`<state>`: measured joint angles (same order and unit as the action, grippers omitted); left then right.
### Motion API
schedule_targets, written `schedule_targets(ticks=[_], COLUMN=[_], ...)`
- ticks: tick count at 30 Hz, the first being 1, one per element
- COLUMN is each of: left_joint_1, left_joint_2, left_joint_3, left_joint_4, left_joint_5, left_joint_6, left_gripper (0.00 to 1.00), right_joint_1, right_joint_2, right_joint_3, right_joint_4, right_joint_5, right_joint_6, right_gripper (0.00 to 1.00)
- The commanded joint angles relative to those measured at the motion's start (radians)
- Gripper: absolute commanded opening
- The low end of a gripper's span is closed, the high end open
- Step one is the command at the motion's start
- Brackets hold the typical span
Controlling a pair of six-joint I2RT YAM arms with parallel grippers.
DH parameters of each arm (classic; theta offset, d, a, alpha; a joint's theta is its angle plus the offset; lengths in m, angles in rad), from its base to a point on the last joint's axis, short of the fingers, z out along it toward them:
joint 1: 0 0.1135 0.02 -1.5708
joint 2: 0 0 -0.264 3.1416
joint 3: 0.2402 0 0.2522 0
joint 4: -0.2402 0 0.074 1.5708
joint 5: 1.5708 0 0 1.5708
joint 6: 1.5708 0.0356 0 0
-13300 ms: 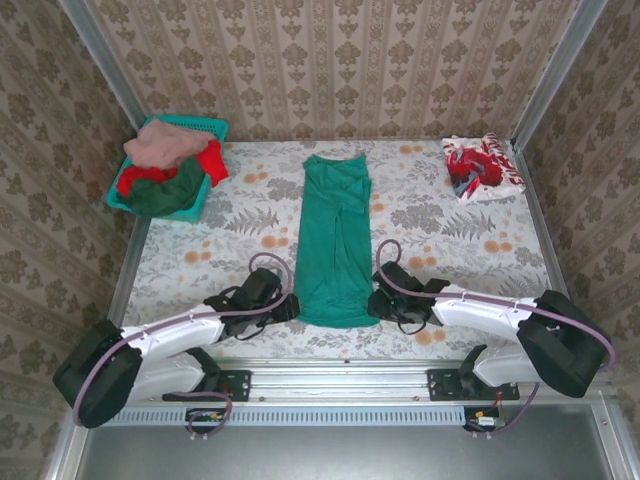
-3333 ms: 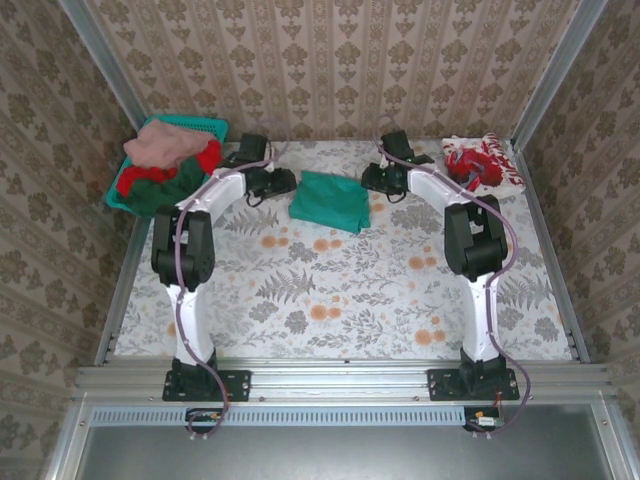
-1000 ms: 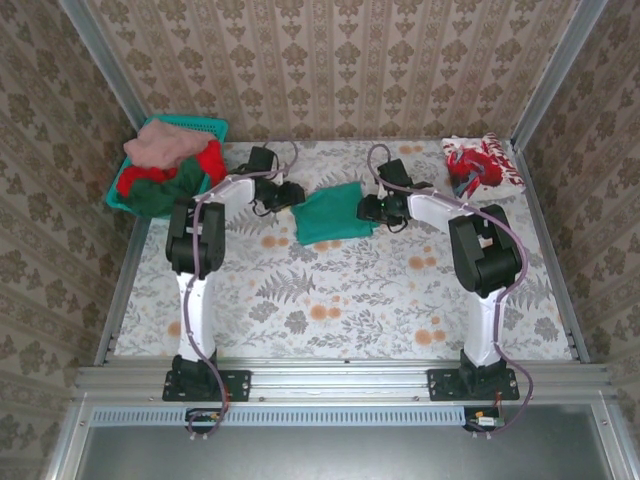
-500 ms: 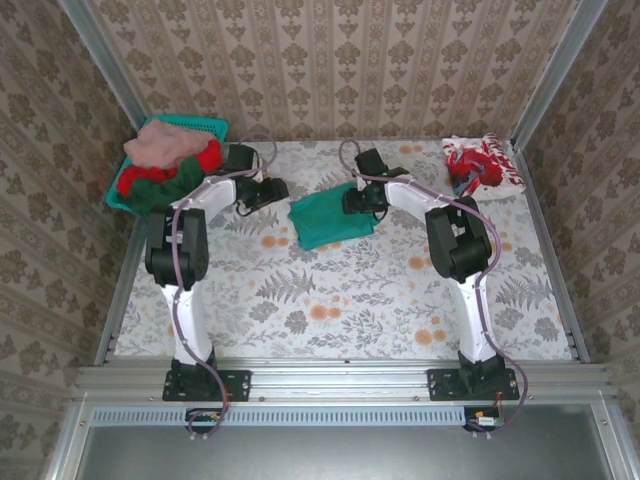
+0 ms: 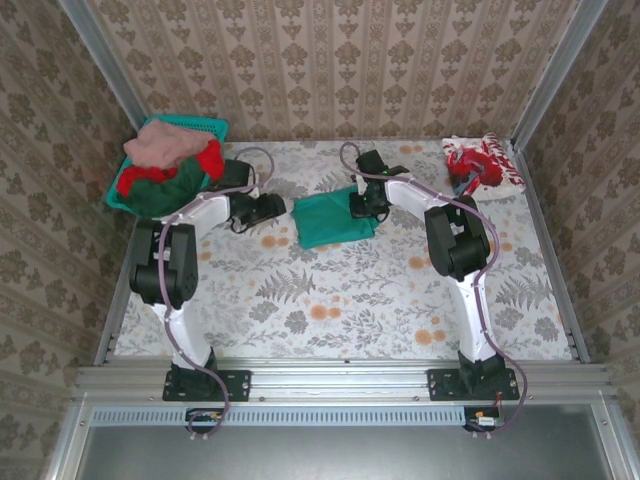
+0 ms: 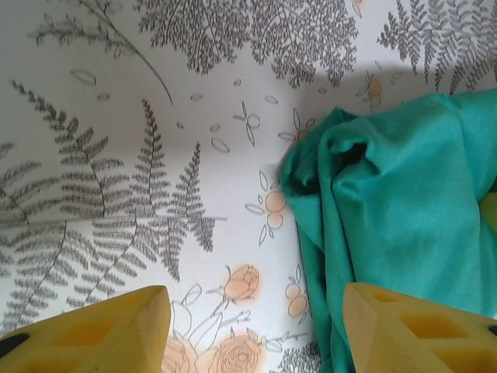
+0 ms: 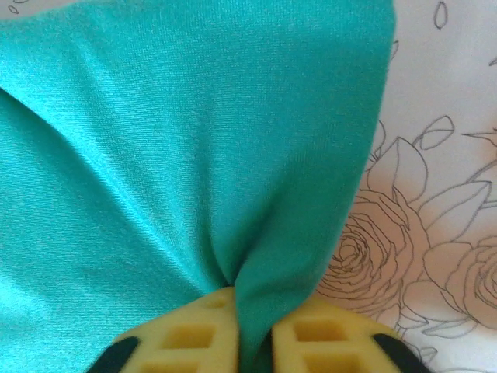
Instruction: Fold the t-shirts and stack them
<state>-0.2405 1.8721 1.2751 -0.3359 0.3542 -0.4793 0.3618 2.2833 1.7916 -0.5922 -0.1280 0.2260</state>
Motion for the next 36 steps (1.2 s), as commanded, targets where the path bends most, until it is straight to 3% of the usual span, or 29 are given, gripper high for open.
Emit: schedule_targets(ticks=[1,5,13,19,27,33,36], left_joint_1=[0.007,0.025,0.065,0.090,0.116,0.140,0.148], left_joint_2=[-0.079,-0.114,-0.172,-0.201,-0.216,-0.235,-0.247], left_joint_3=[-0.023,-0.051,-0.108,-0.149,-0.186,-0.199,-0.203], left_joint_4=[0.001,-0.006,-0.002,0.008,0.011,-0.013,-0.025], left_joint_5=[-0.005,-0.009,-0.011,-0.012,-0.009,-0.012,-0.022], left_joint_6=[0.000,0.007,0.013,0.015,0.019,0.037,0.045], left_gripper=[0.61,0.61,0.61,0.61,0.61,0.61,0.61], right_joint_1=[-0.004,-0.038,-0.176,-0.229,-0.355,-0.458,-0.503], right_joint_2=[-0.040,-0.097,-0.154,-0.176,-0.018,0.142,0.190], right_joint_3=[-0.010,0.027,0.105,0.172,0.524,0.836,0.893], right_joint_4=[-0.163,-0.227,-0.262,-0.191,-0.246,-0.371,-0.393], right_joint_5=[0.107,0.191,0.234,0.375,0.477,0.434,0.429], right_joint_6=[-0.058,-0.151,-0.249,-0.430,-0.527,-0.567,-0.593], right_gripper=[0.09,0.00,0.00,0.00,0.00,0.00,0.00])
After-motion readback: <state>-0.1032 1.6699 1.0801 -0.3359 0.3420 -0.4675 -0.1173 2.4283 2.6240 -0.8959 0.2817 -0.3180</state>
